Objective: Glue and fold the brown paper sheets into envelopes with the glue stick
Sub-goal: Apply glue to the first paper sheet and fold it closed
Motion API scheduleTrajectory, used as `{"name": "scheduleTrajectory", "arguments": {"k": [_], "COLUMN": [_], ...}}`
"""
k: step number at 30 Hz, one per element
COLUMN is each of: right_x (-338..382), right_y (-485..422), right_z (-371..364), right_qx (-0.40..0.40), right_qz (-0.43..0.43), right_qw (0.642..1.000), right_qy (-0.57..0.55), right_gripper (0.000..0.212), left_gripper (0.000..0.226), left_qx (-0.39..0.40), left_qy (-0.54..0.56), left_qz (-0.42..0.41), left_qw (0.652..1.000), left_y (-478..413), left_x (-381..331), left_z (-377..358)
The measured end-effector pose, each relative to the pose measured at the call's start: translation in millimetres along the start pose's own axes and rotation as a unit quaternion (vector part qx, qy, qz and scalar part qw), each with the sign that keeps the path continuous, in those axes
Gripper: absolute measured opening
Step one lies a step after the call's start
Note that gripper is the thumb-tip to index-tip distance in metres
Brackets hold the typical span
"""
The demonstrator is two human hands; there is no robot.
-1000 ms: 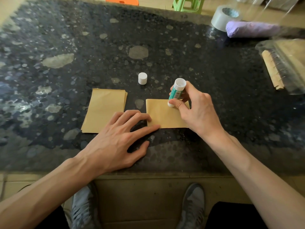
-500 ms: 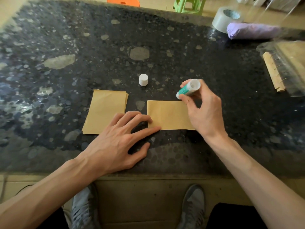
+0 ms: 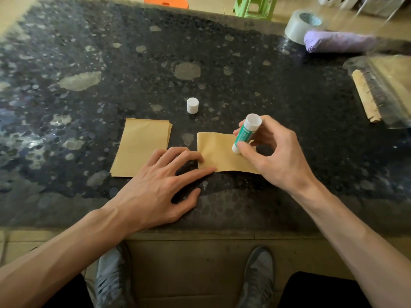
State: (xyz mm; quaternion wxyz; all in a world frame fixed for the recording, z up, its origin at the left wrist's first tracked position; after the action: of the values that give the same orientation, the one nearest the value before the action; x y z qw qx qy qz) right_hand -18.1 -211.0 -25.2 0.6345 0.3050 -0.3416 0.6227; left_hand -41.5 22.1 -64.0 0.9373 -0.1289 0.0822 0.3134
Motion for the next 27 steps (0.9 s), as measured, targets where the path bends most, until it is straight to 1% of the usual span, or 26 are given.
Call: {"name": "scheduleTrajectory", "arguments": {"k": [3,7,9,13,17,22,27], "right_x": [2,6,6,2,-1,-2,0], "right_y": [1,2,4,6,8,6,7], "right_z": [1,10,8,-3,-8,-6,-5], "right_qx": [0.001,-0.042,-0.038,0.0,0.021,0.005,-0.021], "right_qz": [0.013,0.039,0.042,0.026,0.027,0.035,0.051], "right_qw": [1.0,0.998,0.998,1.0,0.999,0.994,0.992], "right_qy": [-0.003,-0.041,-0.041,-0.014,0.03,0.101,0.115], "right_gripper": [0.029,0.031,0.035,0.039,0.035,0.038,0.039], "left_gripper": [0.052,0.053,0.053,0.052,0.053,0.053,0.052], "left_qx": [-0.002,0.002,0.003,0.002,0.003,0.002,-0.001], "left_qy": [0.0,-0.001,0.0,-0.001,-0.002,-0.001,-0.002], "left_qz": [0.0,-0.001,0.0,0.0,-0.001,-0.001,0.0], "left_qw": [1.0,1.0,1.0,1.0,1.0,1.0,1.0], "left_y": [0,0,0,0,0,0,0], "left_x": [1,1,1,1,1,1,0], "left_z": [0,-1,-1,-1,-2,-1,0]}}
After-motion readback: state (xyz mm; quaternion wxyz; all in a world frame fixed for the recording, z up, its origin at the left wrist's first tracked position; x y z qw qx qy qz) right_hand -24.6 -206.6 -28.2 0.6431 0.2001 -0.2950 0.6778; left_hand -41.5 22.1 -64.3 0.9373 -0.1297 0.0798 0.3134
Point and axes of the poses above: each hand's wrist, its own y-axis away from the middle knuckle, its own z-axis out of the back of the hand, x = y × z, the point moved 5 cm from there along -y, towards the middle knuckle, and after that the axes turned 7 degrees about -z, right-handed, at the moved point
